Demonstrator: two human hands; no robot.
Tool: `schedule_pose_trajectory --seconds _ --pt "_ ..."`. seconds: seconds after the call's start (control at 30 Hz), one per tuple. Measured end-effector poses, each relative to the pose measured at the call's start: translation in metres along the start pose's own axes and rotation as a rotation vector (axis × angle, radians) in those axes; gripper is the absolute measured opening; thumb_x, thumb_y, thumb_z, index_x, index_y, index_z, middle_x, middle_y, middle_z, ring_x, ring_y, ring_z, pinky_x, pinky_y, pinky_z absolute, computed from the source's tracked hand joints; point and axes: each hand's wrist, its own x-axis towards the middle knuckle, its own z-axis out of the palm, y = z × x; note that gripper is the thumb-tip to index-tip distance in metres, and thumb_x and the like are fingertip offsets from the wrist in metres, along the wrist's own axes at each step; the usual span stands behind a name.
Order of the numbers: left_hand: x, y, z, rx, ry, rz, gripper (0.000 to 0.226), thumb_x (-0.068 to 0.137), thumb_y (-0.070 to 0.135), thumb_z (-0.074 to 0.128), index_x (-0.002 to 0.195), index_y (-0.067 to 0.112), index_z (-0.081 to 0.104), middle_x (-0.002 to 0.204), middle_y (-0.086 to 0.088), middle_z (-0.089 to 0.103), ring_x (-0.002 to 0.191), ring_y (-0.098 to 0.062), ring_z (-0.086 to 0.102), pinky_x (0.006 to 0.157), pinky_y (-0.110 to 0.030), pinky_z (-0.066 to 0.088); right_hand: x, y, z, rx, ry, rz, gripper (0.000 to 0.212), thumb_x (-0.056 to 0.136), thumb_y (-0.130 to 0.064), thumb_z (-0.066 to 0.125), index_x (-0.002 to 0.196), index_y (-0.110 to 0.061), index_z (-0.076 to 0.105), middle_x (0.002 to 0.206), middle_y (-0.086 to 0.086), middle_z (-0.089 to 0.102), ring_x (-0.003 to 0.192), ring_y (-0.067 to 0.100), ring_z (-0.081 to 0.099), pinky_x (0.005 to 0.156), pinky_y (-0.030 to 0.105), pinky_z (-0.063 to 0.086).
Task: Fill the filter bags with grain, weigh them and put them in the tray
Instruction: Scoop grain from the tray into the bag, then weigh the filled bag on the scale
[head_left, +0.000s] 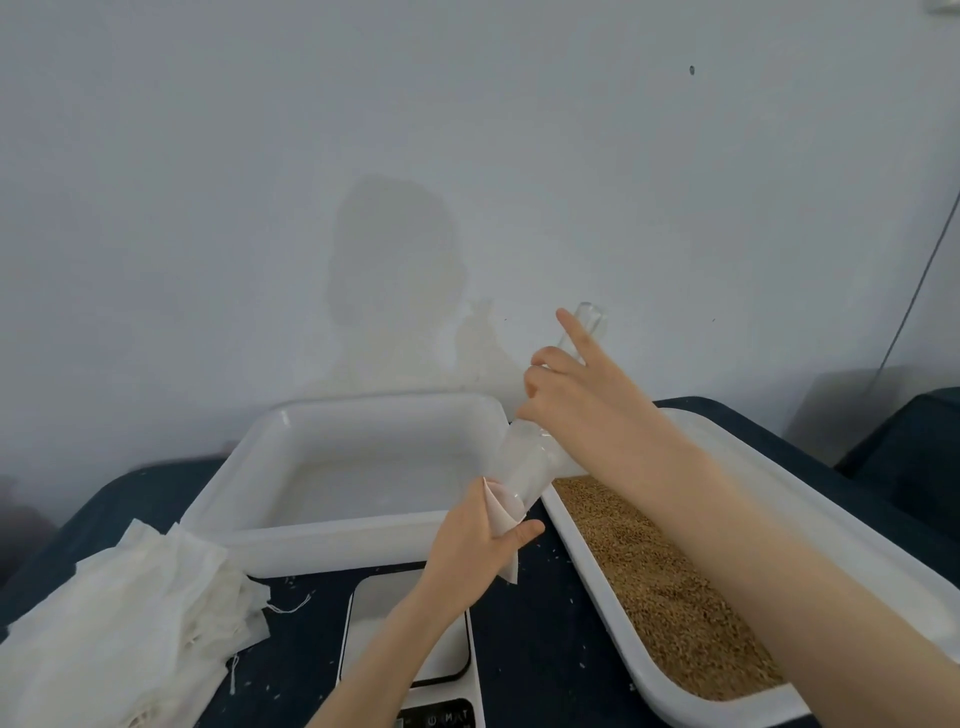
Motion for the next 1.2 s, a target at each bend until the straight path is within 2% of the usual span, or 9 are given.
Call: schedule_pose_trajectory --seconds 0.2,0.33,0.47,0.57,0.63,0.77,0.93,1.03,1.2 --pt "0.002 0.0 -0.013 0.063 -0.075 0.005 0.035 0.079 0.046 0.071 0.097 0.034 0.043 0.094 0.015 0.055 0.088 -0.001 0.054 0.069 -0.021 0.041 -0.014 0.017 0.028 0.22 -0.117 0.106 0.054 0.087 0.001 0.051 0.126 -0.036 0.059 0.117 -0.008 0.057 0.123 0.018 0.041 0.115 0.048 -0.014" --pt "0.002 0.0 -0.029 0.045 -0.098 0.006 0.014 0.089 0.031 0.064 0.097 0.023 0.054 0.089 0.009 0.06 0.083 -0.008 0.056 0.068 -0.017 0.042 -0.033 0.026 0.061 0.571 -0.189 0.218 0.046 0.094 -0.015 0.055 0.131 -0.042 0.053 0.124 -0.013 0.058 0.123 0.01 0.045 0.117 0.038 0.004" --pt "-0.003 -0.005 -0.042 0.018 -0.111 0.037 0.013 0.095 0.024 0.053 0.086 0.017 0.059 0.085 -0.002 0.068 0.077 -0.01 0.059 0.072 -0.021 0.044 -0.063 0.021 0.092 0.928 -0.218 0.353 0.034 0.093 -0.025 0.061 0.122 -0.042 0.06 0.118 -0.017 0.063 0.108 0.003 0.056 0.103 0.031 0.037" --pt "-0.006 -0.013 -0.048 -0.057 -0.051 0.013 0.014 0.093 0.02 0.055 0.082 0.017 0.063 0.079 0.003 0.07 0.071 -0.002 0.058 0.067 -0.015 0.042 -0.089 0.02 0.117 1.13 -0.246 0.553 0.032 0.088 -0.027 0.068 0.115 -0.042 0.061 0.106 -0.017 0.065 0.081 0.006 0.066 0.073 0.025 0.055" --pt "-0.009 -0.02 -0.049 -0.134 0.044 -0.034 0.013 0.091 0.02 0.057 0.08 0.021 0.065 0.08 0.005 0.071 0.068 -0.001 0.056 0.061 -0.012 0.04 -0.106 0.021 0.136 1.044 -0.283 0.656 0.037 0.084 -0.025 0.071 0.119 -0.033 0.062 0.106 -0.014 0.066 0.073 0.003 0.063 0.065 0.018 0.053" --pt "-0.025 -0.042 -0.05 -0.235 0.099 -0.109 0.009 0.089 0.018 0.061 0.081 0.022 0.064 0.085 0.003 0.073 0.079 -0.009 0.062 0.07 -0.019 0.046 -0.132 0.015 0.166 0.762 -0.44 0.722 0.032 0.08 -0.035 0.074 0.11 -0.027 0.065 0.093 -0.014 0.061 0.082 0.004 0.057 0.077 0.019 0.05" --pt "-0.045 -0.073 -0.067 0.079 -0.014 -0.053 0.008 0.083 0.014 0.064 0.079 0.021 0.064 0.076 0.008 0.065 0.071 -0.005 0.057 0.065 -0.019 0.043 -0.139 -0.004 0.169 0.661 -0.654 0.644 0.023 0.087 -0.048 0.063 0.102 -0.031 0.065 0.091 -0.014 0.064 0.08 0.003 0.061 0.076 0.024 0.056" --pt "-0.053 -0.08 -0.076 0.18 -0.099 -0.033 0.014 0.082 0.023 0.066 0.096 0.023 0.063 0.087 0.012 0.065 0.077 -0.001 0.057 0.074 -0.024 0.045 -0.136 -0.01 0.155 0.553 -0.742 0.581 0.026 0.092 -0.045 0.053 0.111 -0.03 0.064 0.096 -0.013 0.065 0.084 0.003 0.062 0.076 0.023 0.055" --pt "-0.062 -0.084 -0.094 0.08 -0.124 -0.074 0.054 0.08 0.029 0.075 0.126 0.03 0.046 0.118 0.017 0.056 0.112 -0.002 0.053 0.093 -0.018 0.044 -0.102 -0.025 0.098 0.528 -0.482 0.701 0.052 0.095 -0.051 0.047 0.139 -0.024 0.045 0.136 -0.002 0.054 0.118 0.018 0.055 0.09 0.033 0.049"
